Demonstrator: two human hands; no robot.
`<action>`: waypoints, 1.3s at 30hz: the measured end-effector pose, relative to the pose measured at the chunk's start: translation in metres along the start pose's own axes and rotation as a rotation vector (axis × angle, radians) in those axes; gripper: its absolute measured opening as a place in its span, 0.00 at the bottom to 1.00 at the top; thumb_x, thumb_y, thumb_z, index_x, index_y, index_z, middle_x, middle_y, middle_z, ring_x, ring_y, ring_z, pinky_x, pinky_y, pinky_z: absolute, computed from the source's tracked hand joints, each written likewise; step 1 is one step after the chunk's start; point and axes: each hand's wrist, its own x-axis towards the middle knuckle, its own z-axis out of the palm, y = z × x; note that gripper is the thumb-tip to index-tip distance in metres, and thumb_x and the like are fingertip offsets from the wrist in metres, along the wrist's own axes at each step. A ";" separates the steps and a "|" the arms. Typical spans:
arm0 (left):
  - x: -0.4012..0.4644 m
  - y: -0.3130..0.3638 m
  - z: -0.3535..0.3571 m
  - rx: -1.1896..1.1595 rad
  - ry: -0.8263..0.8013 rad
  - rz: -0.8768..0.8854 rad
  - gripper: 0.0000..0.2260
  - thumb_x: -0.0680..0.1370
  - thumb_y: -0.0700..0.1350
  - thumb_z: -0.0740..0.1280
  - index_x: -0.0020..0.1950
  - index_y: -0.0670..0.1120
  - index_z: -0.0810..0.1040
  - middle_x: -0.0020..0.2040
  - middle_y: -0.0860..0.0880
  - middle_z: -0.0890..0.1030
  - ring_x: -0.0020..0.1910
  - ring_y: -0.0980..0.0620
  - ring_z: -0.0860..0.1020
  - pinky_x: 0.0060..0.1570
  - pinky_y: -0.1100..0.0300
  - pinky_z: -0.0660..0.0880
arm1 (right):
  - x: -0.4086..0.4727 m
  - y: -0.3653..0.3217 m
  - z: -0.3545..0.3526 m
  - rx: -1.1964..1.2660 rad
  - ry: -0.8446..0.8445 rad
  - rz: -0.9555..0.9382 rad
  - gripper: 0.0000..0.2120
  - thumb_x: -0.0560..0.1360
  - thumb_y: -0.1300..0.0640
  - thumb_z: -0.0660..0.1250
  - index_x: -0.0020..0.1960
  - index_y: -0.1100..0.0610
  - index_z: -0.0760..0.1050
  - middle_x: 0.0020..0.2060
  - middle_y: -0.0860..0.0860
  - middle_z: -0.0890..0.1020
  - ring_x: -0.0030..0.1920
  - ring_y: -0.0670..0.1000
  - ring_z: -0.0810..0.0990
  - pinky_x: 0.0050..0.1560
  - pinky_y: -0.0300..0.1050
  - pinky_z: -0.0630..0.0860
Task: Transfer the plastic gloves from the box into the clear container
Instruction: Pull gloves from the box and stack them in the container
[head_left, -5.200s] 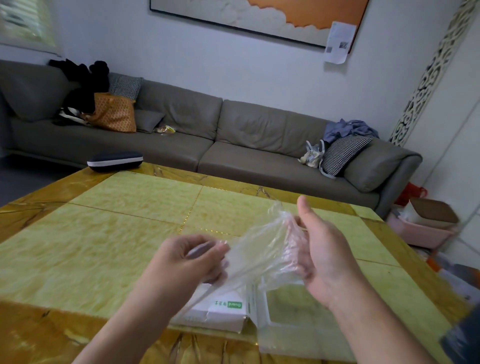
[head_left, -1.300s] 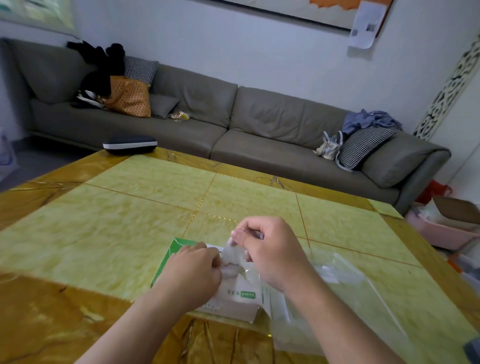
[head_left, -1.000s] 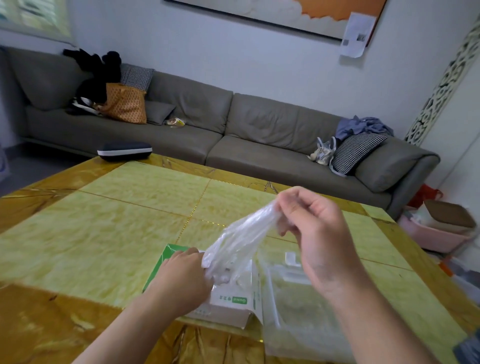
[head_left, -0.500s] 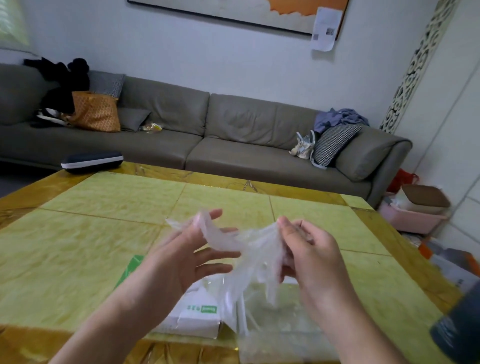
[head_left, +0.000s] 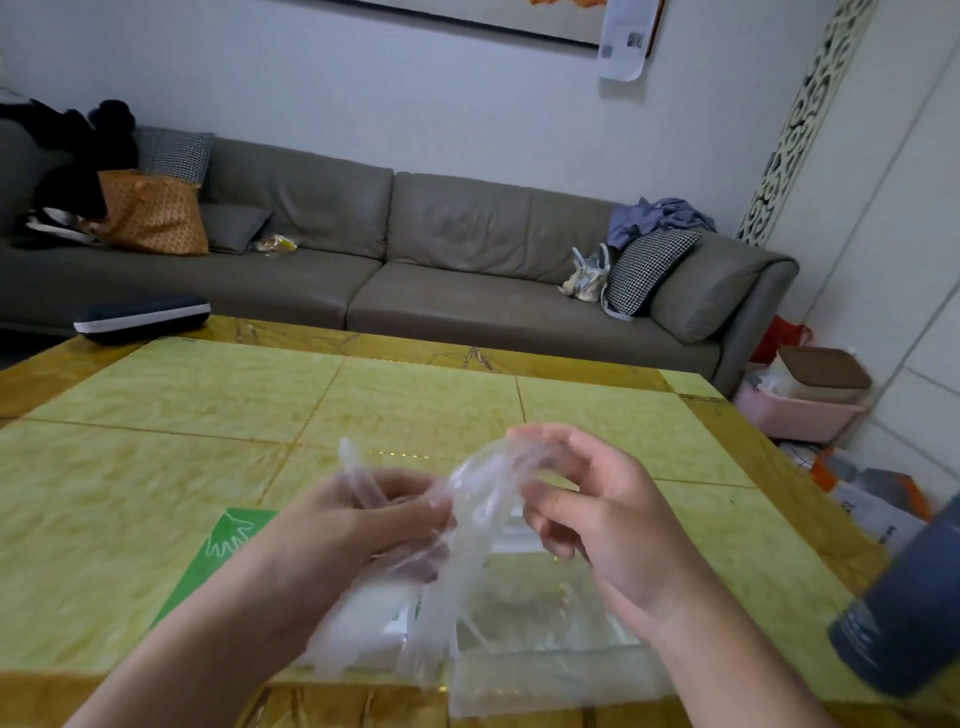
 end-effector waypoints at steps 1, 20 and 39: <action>0.001 0.000 -0.001 -0.009 0.030 0.039 0.08 0.75 0.39 0.73 0.52 0.39 0.86 0.46 0.38 0.85 0.42 0.45 0.82 0.44 0.57 0.81 | 0.000 0.001 -0.001 0.003 0.028 0.008 0.19 0.79 0.72 0.68 0.62 0.53 0.83 0.55 0.53 0.85 0.35 0.53 0.77 0.30 0.43 0.68; -0.011 0.007 0.008 0.061 0.063 0.080 0.08 0.75 0.44 0.77 0.50 0.41 0.84 0.41 0.38 0.81 0.38 0.40 0.82 0.45 0.48 0.83 | -0.013 -0.003 0.026 -0.112 -0.038 -0.065 0.06 0.78 0.58 0.75 0.48 0.61 0.82 0.40 0.60 0.84 0.39 0.55 0.82 0.42 0.46 0.79; -0.013 0.016 -0.002 0.141 0.153 0.130 0.06 0.75 0.44 0.74 0.46 0.41 0.87 0.41 0.37 0.85 0.37 0.42 0.84 0.40 0.54 0.83 | -0.007 -0.005 0.001 0.070 0.068 0.023 0.04 0.77 0.63 0.73 0.43 0.58 0.82 0.34 0.58 0.79 0.32 0.55 0.76 0.33 0.50 0.72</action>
